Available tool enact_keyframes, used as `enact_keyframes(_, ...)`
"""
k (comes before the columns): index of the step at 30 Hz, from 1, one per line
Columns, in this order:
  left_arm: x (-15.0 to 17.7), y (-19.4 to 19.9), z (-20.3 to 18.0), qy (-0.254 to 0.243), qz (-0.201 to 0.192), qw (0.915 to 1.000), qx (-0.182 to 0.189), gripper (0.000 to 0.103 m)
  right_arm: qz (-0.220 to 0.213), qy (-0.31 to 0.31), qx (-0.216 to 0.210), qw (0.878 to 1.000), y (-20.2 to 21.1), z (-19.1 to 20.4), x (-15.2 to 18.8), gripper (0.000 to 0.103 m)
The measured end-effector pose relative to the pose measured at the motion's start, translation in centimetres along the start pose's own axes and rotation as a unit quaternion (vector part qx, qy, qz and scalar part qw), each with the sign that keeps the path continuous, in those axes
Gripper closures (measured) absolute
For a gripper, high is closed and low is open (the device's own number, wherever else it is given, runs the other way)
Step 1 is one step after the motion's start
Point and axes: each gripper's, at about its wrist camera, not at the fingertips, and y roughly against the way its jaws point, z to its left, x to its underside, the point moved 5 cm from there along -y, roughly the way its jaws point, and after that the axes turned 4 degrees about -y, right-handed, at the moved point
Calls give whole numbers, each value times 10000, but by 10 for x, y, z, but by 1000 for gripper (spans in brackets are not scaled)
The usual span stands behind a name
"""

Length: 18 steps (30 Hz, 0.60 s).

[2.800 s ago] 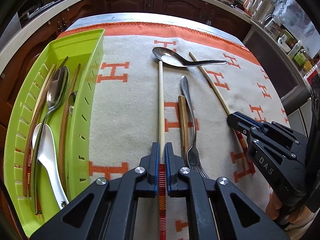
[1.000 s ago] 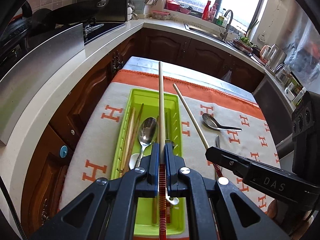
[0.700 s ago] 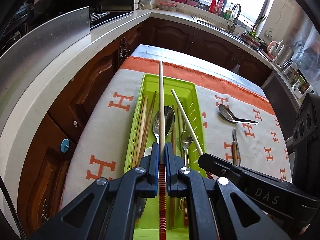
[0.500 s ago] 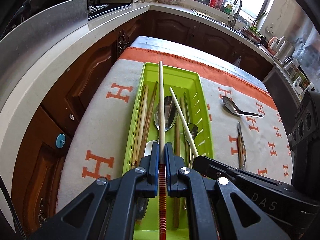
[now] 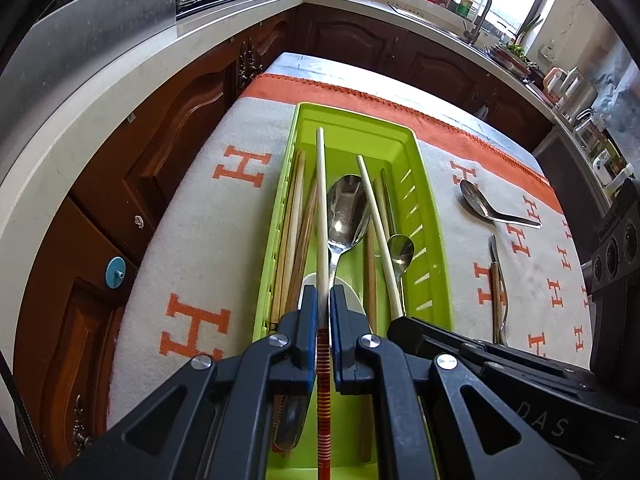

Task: Organize utensils
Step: 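Carry both chopsticks over the green tray with both tools, then open both tools to drop the chopsticks into the green tray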

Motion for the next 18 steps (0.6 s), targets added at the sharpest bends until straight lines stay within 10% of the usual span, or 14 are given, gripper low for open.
enact_keyframes(13,2,16,1,-74,-55,9999,-138,63,-247,464,340,9980,15,4,0,96)
enact_keyframes(18,0,32,5,-147,-331,9979,-542,25,-357,495,337,9976,23,-1,-1,96)
